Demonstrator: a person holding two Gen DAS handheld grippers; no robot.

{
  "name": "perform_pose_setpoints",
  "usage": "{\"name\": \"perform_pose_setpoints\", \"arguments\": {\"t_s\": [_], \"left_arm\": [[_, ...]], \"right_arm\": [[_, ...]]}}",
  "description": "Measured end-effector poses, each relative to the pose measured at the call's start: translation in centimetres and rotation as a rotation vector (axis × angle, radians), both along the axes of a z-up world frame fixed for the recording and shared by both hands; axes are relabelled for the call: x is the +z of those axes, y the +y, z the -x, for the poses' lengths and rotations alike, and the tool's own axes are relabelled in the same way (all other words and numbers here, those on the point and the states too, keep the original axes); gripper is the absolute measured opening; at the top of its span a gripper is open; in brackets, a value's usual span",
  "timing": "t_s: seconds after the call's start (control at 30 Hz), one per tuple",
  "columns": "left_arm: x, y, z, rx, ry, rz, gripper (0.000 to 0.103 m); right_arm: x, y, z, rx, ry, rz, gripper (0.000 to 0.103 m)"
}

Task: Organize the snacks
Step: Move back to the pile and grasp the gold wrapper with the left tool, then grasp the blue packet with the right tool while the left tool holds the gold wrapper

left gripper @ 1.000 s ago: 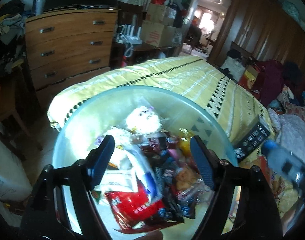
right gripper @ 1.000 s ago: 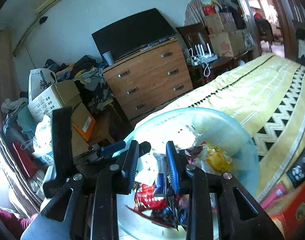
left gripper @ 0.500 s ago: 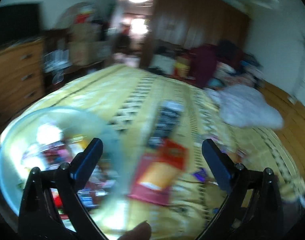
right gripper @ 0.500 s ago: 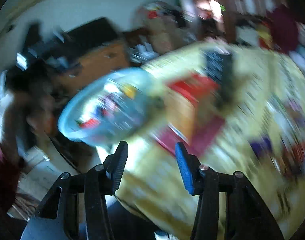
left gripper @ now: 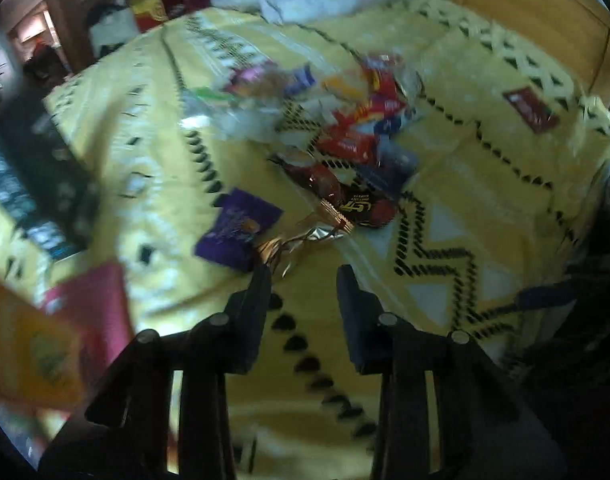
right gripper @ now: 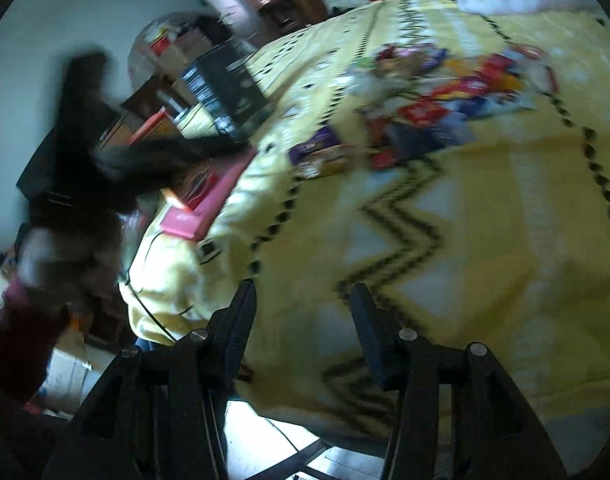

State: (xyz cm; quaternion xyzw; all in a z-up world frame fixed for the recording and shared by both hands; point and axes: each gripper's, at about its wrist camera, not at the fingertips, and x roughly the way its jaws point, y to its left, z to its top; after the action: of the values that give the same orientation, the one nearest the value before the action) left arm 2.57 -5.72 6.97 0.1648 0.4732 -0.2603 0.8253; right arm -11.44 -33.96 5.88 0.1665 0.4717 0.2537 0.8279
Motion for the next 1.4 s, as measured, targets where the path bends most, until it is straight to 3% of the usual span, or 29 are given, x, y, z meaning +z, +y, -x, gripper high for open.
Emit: {"name": "perform_pose_setpoints", "arguments": {"t_s": [0.13,0.2,0.37,0.5,0.57,0.63,0.7,0.8,1.03,1.4], "left_arm": [[-1.2,-0.9,-1.6,-0.046,0.034,0.052,0.04],[-1.7,-1.2,-2.1,-0.052,0.028,0.059,0.059],[-4.4,-1.6,-4.0,-0.04,0.036,0.033,0.061],[-5.0,-2.1,-4.2,-0.02,0.033,0.039,0.056],[-5.2,-2.6,-3.9,-0.015,0.027,0.017,0.036],[-4.9,-2.7,-3.4,0.012,0.039,0.013,0.026],[-4.2,-2.0,-3.0,0.056,0.072,0.046,0.025],[-2.8,-0.1,-2.2,0.145,0.105,0.162,0.025],[-1.4,3.1,-1.0,0.273,0.132,0.279,0.025],[-2.0,4.1,-0.8,0.3,0.179,0.344,0.025]], "right_arm": [[-0.9,-2.9,-0.5,-0.043,0.058,-0.013,0.053],[-1.3,-4.4,-0.7,-0.072,0.076,-0.035,0.053],[-1.8,-4.7,-2.7,-0.09,0.084,-0.048,0.053],[-1.2,-4.2,-3.8,-0.076,0.066,-0.041,0.053],[-1.0,-3.8,-4.5,-0.076,0.06,-0.036,0.053],[-0.6,-3.8,-5.3,-0.073,0.056,-0.024,0.053],[0.0,-3.9,-6.4,-0.065,0.051,-0.024,0.053],[0.4,-4.1,-8.8,-0.057,0.067,-0.034,0.053],[-2.4,-5.1,-14.9,-0.237,0.224,-0.287,0.054],[-5.8,-2.7,-20.1,-0.415,0.29,-0.265,0.051]]}}
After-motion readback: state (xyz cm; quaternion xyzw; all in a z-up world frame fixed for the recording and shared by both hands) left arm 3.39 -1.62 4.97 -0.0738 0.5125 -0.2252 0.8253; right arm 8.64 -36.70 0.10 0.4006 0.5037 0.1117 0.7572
